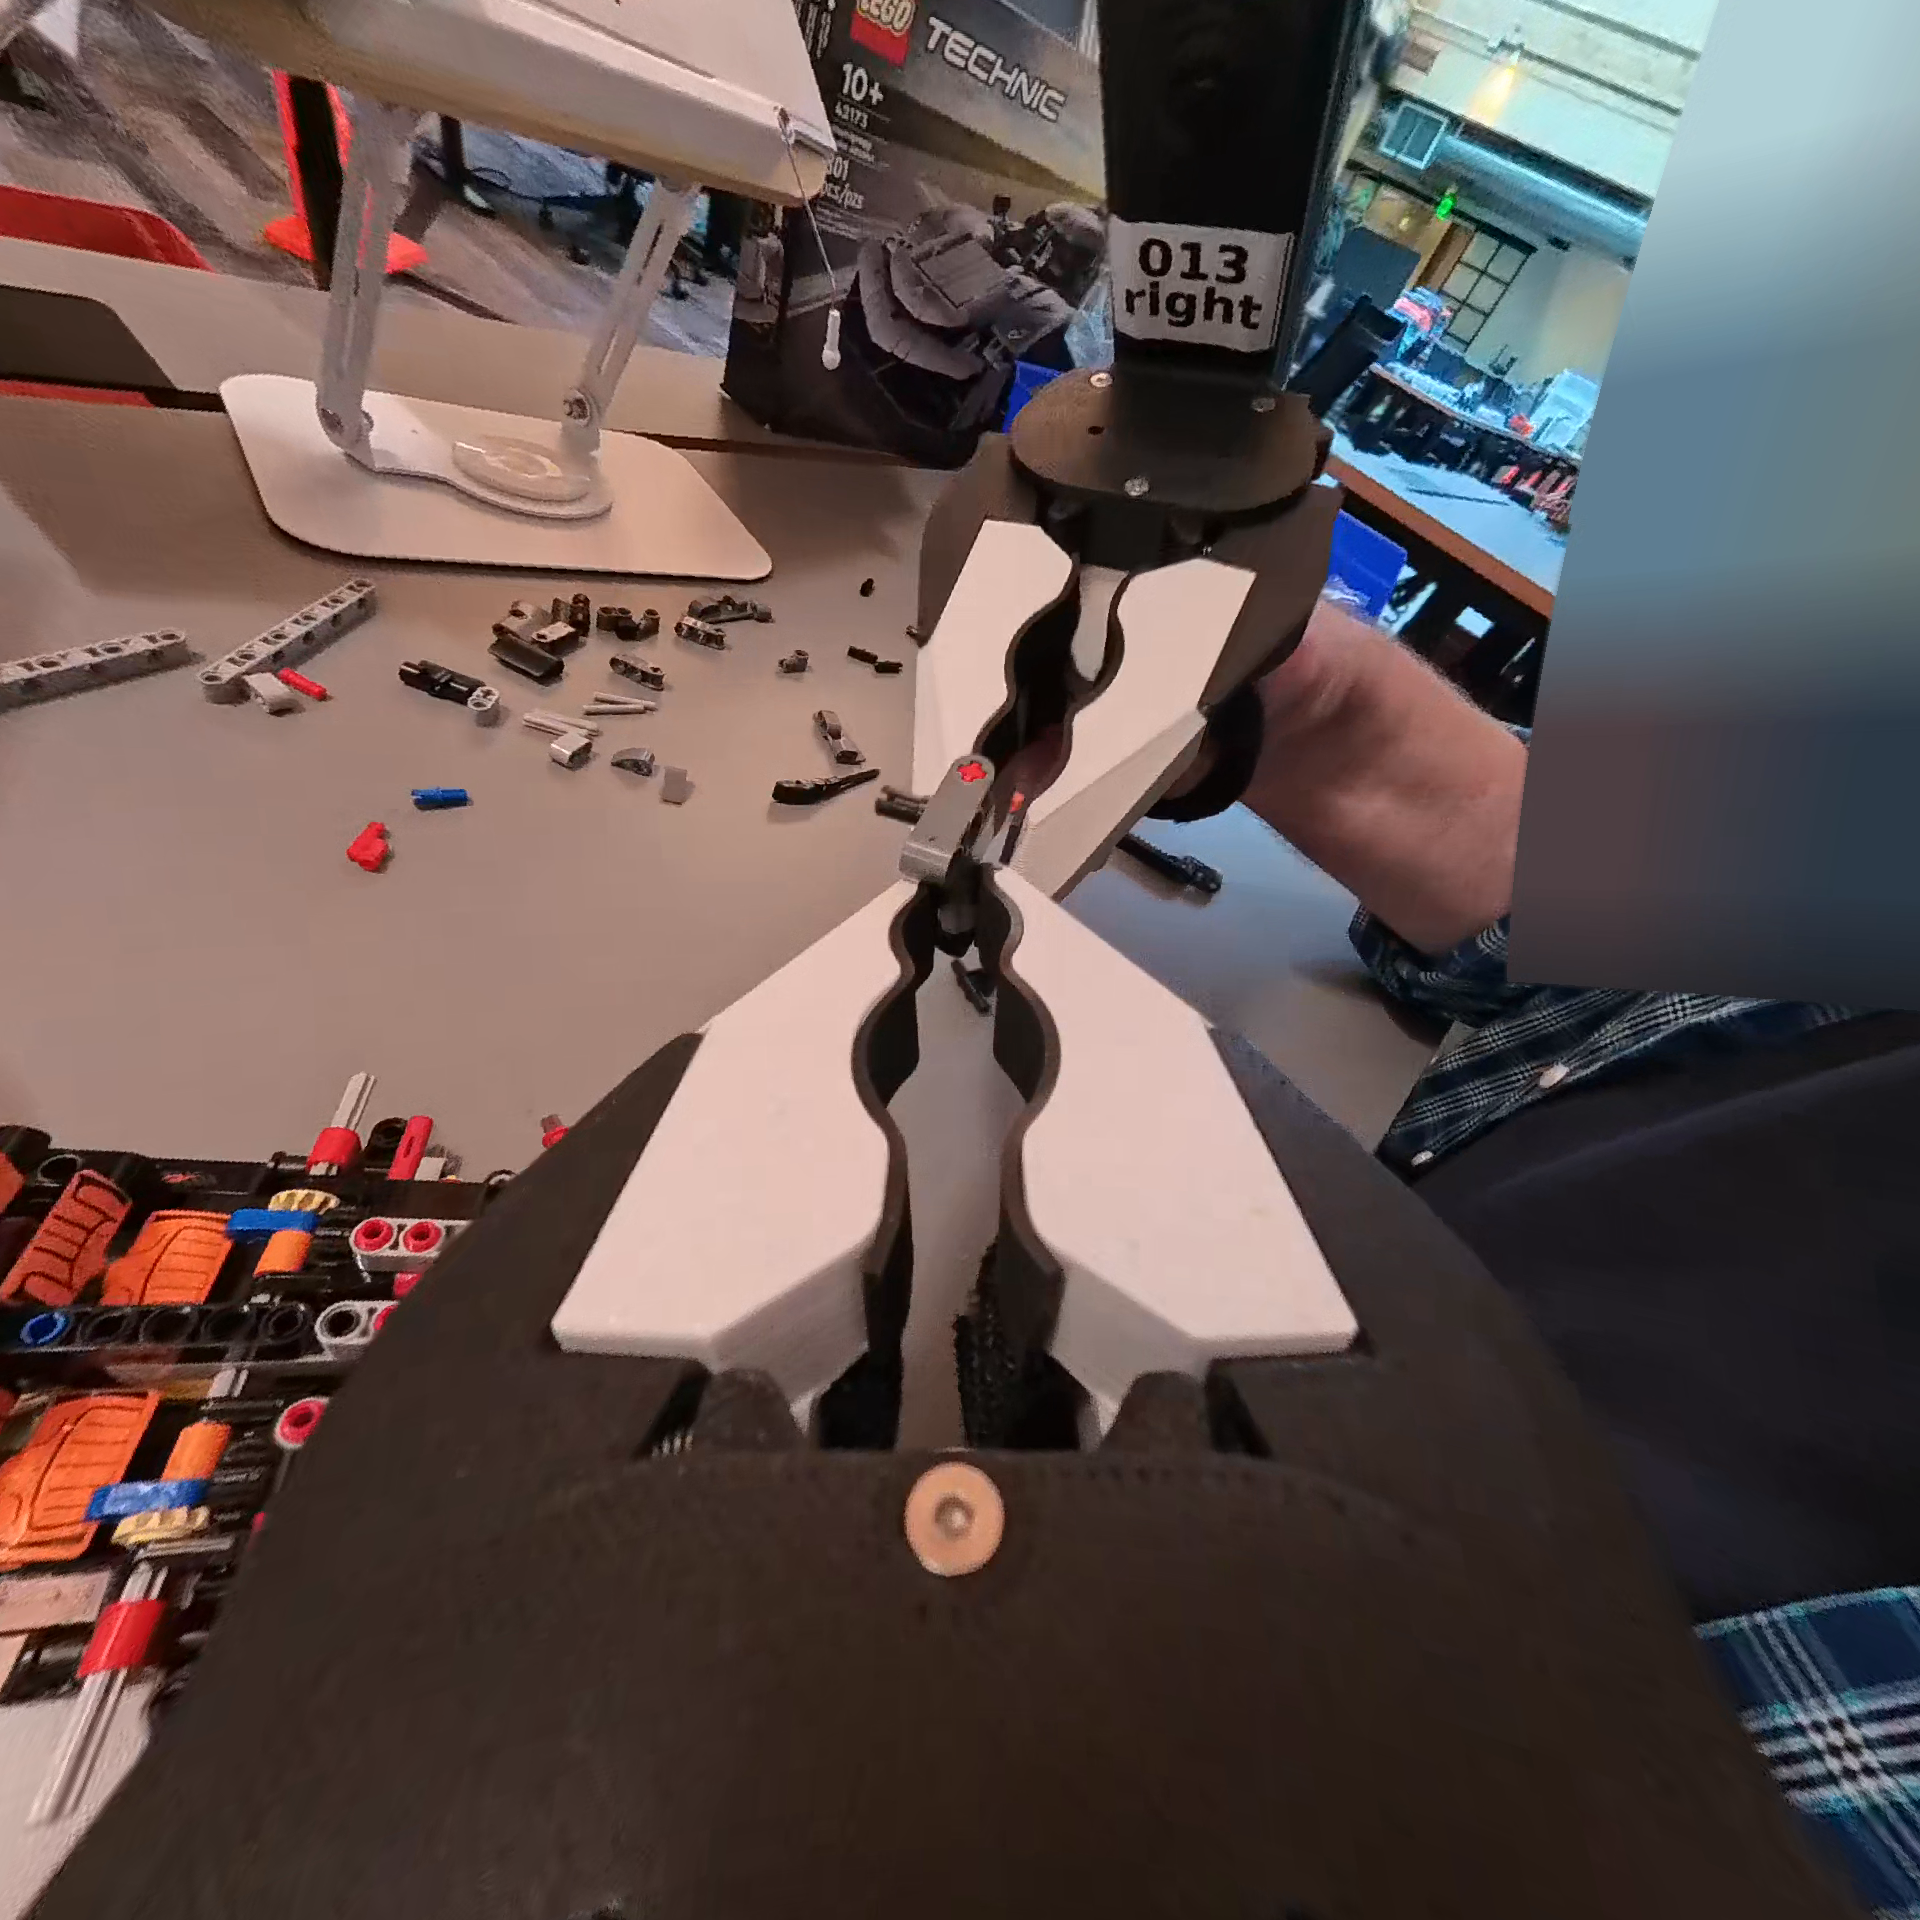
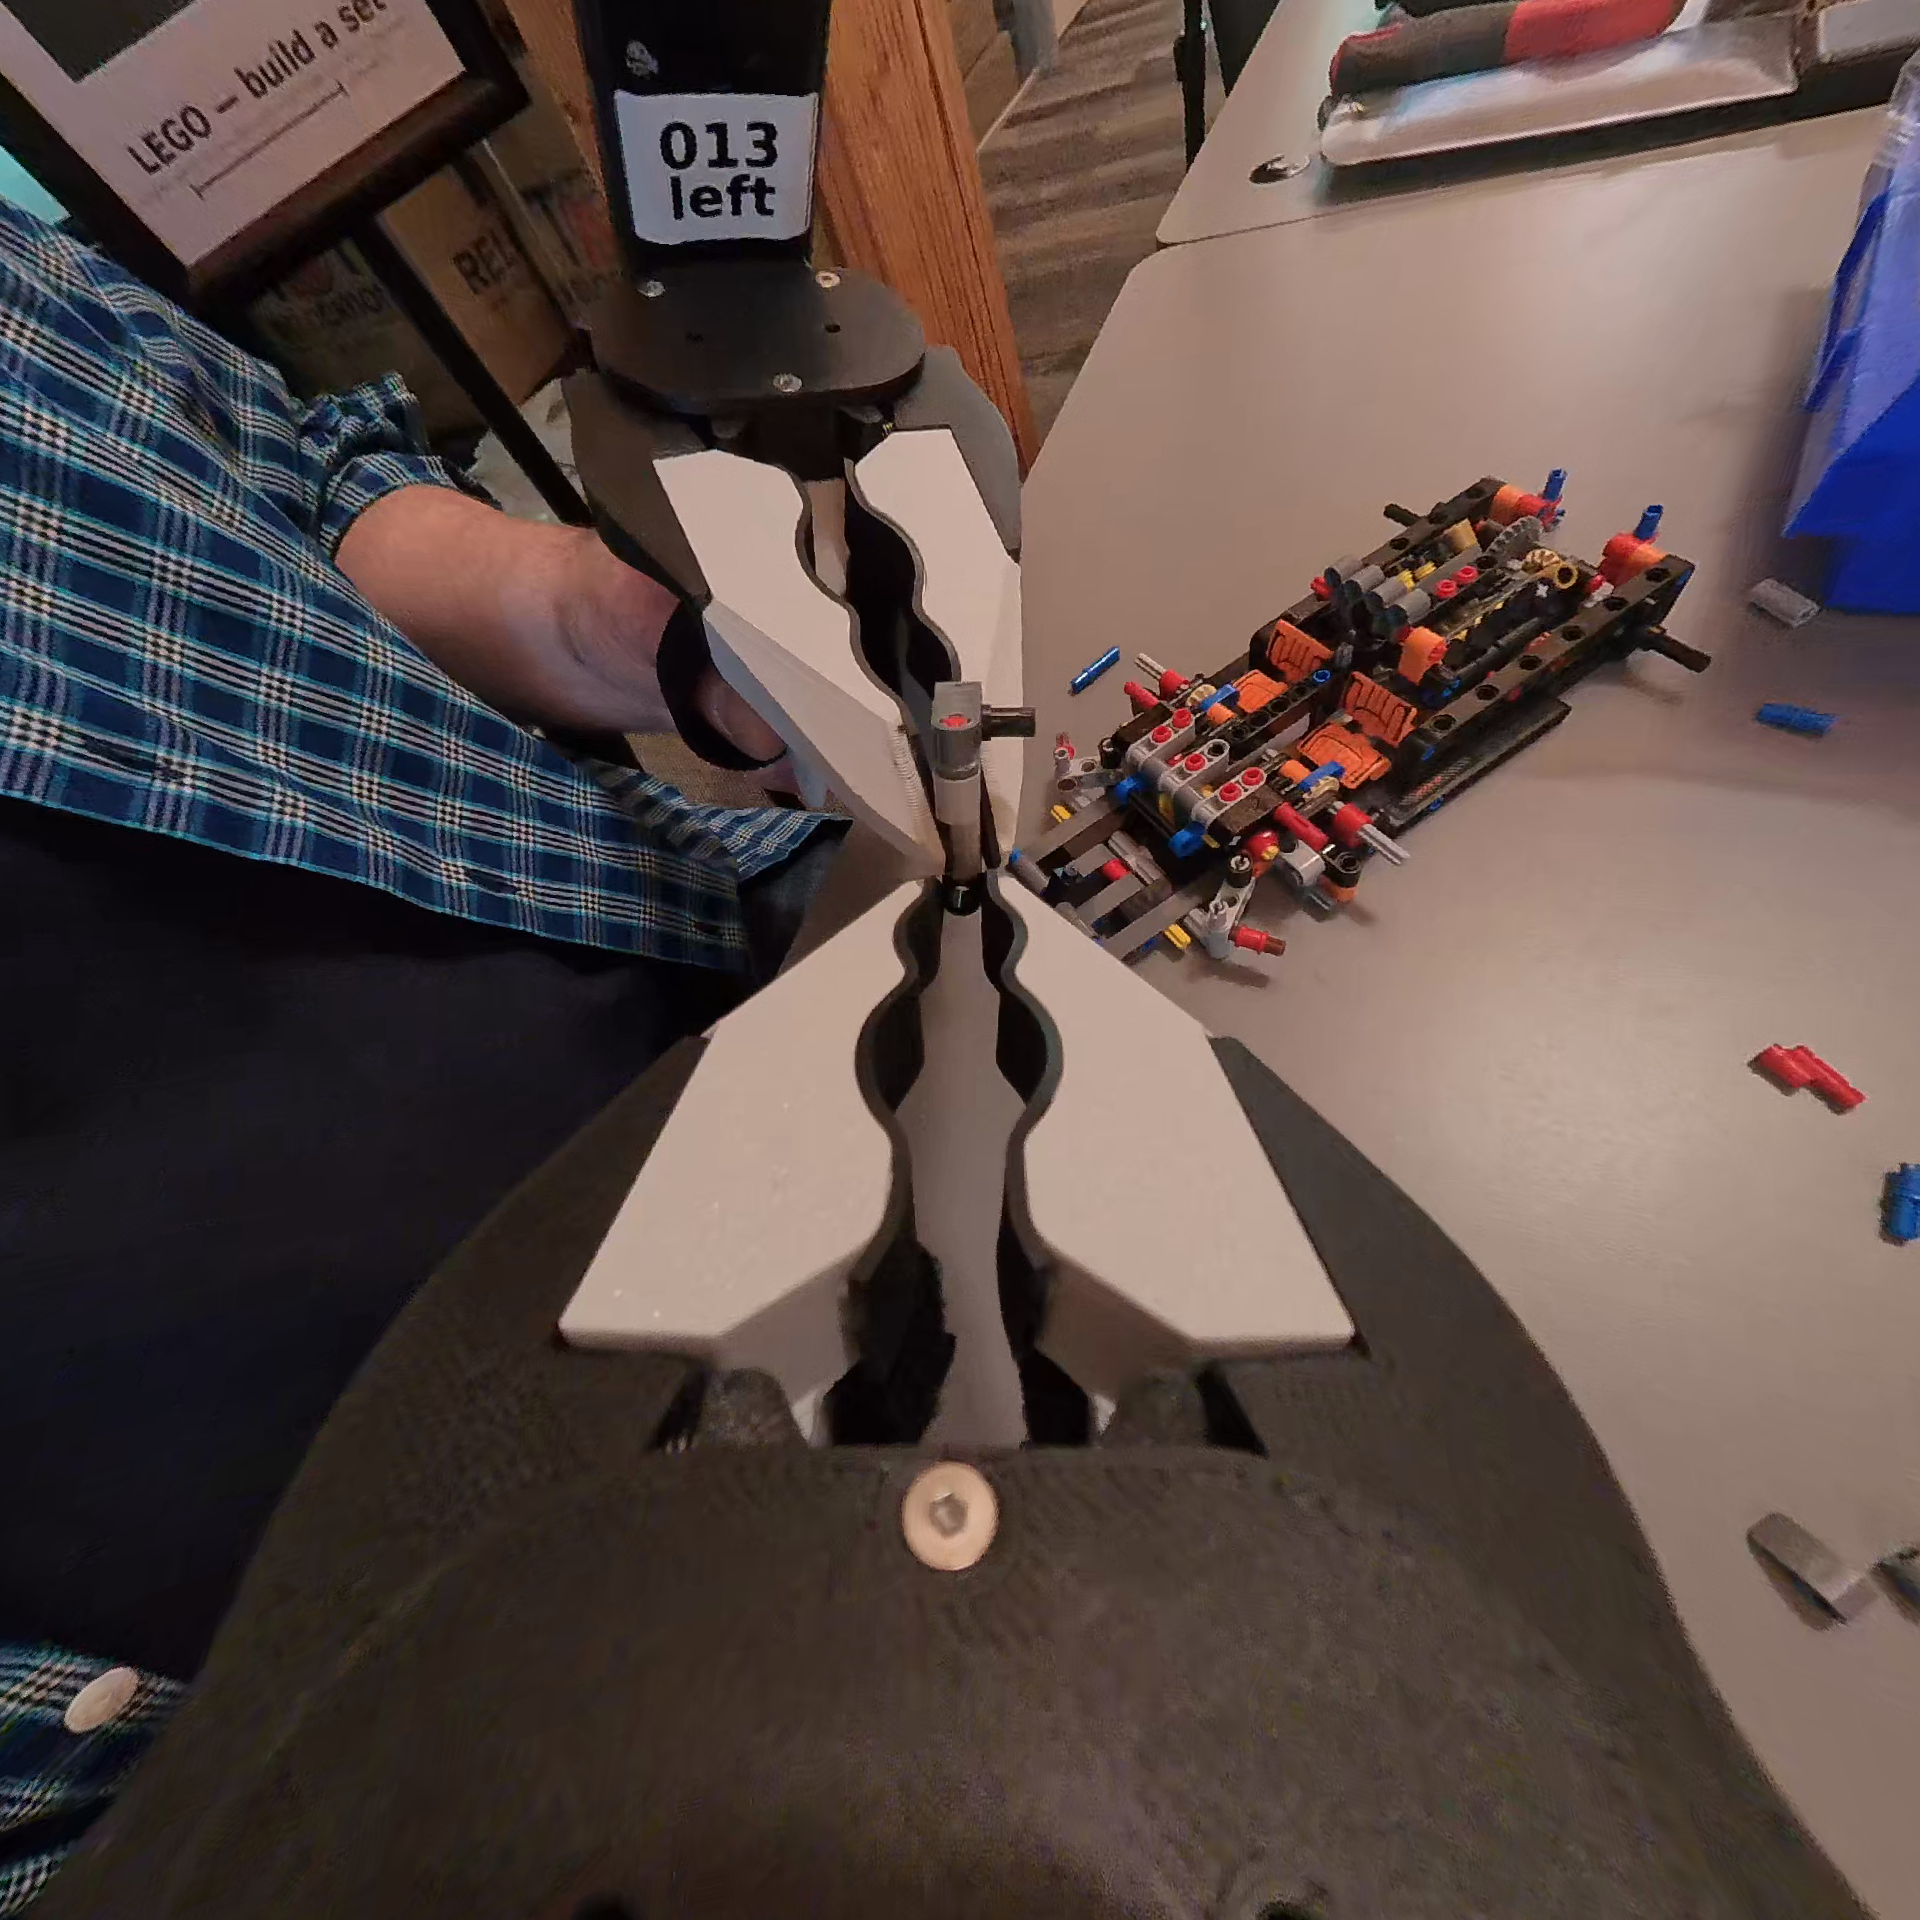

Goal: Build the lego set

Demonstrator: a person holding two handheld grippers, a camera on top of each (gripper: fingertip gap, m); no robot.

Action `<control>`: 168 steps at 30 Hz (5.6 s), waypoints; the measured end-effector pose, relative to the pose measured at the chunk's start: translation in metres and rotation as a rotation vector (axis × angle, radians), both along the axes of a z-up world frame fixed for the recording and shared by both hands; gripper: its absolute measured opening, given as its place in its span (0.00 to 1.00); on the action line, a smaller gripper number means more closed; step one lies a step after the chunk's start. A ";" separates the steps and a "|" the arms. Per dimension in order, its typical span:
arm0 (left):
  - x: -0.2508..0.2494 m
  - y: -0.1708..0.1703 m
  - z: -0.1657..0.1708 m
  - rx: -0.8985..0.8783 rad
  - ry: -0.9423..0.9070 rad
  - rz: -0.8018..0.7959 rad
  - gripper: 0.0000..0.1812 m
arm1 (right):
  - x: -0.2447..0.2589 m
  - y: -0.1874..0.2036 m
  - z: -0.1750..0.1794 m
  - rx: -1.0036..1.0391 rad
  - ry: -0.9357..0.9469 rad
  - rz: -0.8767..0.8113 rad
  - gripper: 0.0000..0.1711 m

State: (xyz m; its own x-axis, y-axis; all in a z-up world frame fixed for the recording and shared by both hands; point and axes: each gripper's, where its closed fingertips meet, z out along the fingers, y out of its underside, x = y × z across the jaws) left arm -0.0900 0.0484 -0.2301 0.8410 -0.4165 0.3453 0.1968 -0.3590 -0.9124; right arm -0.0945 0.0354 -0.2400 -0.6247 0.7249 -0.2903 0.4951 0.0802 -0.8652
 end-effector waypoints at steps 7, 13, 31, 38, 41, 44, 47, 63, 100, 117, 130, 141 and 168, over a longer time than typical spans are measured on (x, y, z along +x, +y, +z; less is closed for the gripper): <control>-0.007 -0.005 0.005 0.013 -0.058 0.017 0.08 | 0.003 -0.001 0.002 -0.073 -0.011 0.069 0.03; 0.000 -0.008 0.007 0.017 -0.062 -0.005 0.05 | 0.006 -0.005 -0.003 -0.094 -0.029 0.130 0.03; -0.004 -0.004 0.012 0.024 -0.117 0.027 0.03 | 0.003 -0.002 0.003 -0.076 -0.013 0.091 0.04; -0.002 -0.003 0.011 0.020 -0.112 0.011 0.03 | 0.004 0.002 0.007 -0.053 0.005 0.089 0.00; -0.003 -0.003 0.016 0.038 -0.121 0.001 0.03 | 0.003 0.003 0.011 -0.066 0.012 0.083 0.01; -0.004 -0.006 0.024 0.074 -0.142 -0.024 0.03 | 0.004 0.002 0.016 -0.092 0.010 0.093 0.09; -0.003 -0.010 0.033 0.113 -0.178 -0.078 0.03 | 0.004 -0.002 0.021 -0.143 0.015 0.102 0.09; -0.012 -0.009 0.043 0.190 -0.267 -0.062 0.04 | -0.007 -0.006 0.028 -0.042 0.125 -0.032 0.03; -0.044 0.007 0.034 -0.019 -0.577 0.222 0.17 | -0.043 0.043 0.033 1.391 0.563 -0.395 0.03; -0.027 0.004 0.032 -0.029 -0.284 0.030 0.10 | -0.022 0.026 0.020 0.766 0.307 -0.116 0.12; 0.012 -0.014 0.014 -0.071 0.360 -0.362 0.10 | 0.008 0.010 0.019 0.208 0.001 0.339 0.07; 0.023 -0.024 0.000 -0.102 0.519 -0.506 0.10 | 0.020 -0.002 0.003 0.229 -0.080 0.485 0.05; 0.015 -0.022 -0.014 -0.161 0.553 -0.465 0.11 | 0.014 -0.007 -0.016 0.144 -0.083 0.476 0.03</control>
